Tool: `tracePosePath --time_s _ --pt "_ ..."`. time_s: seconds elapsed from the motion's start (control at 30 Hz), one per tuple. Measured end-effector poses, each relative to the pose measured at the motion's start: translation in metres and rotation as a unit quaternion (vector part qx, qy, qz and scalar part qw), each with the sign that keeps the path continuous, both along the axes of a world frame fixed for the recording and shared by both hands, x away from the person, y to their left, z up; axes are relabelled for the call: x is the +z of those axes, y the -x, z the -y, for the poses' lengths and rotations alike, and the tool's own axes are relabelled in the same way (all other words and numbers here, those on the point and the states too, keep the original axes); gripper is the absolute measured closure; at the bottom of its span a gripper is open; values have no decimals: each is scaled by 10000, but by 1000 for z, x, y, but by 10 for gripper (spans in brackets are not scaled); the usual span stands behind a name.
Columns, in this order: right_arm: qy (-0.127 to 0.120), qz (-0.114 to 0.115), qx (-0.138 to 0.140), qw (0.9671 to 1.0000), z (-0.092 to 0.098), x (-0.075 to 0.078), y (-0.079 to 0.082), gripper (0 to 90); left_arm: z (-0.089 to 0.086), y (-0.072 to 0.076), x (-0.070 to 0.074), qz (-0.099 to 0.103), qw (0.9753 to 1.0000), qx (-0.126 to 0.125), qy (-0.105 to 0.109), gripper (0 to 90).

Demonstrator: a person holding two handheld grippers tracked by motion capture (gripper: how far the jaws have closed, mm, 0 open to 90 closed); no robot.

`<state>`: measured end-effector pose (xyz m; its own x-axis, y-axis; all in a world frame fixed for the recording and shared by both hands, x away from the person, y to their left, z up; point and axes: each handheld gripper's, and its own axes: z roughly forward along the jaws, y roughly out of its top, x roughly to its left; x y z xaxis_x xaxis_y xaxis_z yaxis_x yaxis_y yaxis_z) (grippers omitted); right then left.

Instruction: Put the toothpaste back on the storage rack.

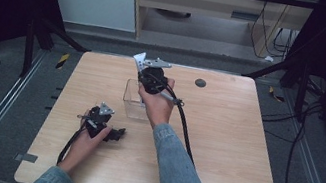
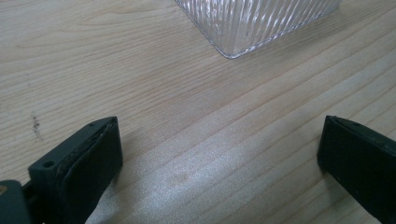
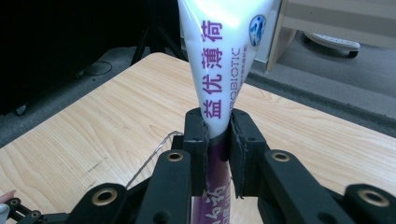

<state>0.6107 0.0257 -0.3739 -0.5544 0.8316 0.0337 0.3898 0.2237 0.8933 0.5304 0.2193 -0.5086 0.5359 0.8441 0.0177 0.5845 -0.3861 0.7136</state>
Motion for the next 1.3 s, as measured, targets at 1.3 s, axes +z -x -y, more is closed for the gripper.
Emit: tracePosePath --time_s 1.3 --pt "135 -15 88 9999 0 -12 10 788 0 0 0 -1 10000 0 -1 0"
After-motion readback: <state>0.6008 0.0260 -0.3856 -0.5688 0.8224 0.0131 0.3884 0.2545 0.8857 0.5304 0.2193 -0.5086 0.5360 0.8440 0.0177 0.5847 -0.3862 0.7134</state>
